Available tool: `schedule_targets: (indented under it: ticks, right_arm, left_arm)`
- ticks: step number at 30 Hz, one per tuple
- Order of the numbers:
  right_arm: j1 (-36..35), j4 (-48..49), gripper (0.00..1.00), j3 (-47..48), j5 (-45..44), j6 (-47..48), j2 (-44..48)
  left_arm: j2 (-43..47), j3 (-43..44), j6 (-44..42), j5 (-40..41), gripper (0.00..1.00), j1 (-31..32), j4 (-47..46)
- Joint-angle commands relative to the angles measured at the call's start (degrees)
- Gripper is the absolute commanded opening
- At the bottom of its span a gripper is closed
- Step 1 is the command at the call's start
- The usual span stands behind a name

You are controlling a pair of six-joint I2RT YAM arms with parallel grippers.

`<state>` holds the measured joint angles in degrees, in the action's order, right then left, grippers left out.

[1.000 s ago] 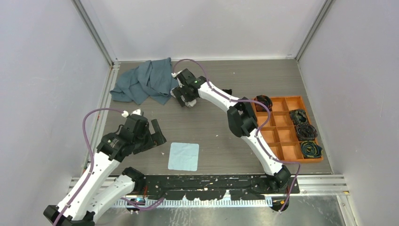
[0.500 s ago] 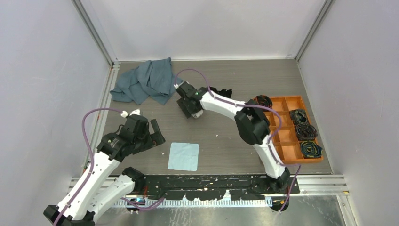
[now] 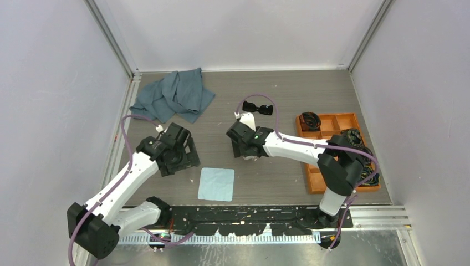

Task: Organize the sunglasses
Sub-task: Move the sunglasses case at the center of the board, then pick up the sunglasses case from the center of the board.

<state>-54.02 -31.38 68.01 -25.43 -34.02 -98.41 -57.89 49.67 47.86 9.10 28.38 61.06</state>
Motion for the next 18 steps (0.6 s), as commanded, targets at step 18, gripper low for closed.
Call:
schedule_targets:
  ticks: [18]
  right_arm:
    - [1.87, 9.88, 1.00, -9.90, 3.44, -9.80, 18.27]
  left_arm:
    - [-8.34, 9.99, -4.25, 0.64, 1.00, 1.21, -4.84]
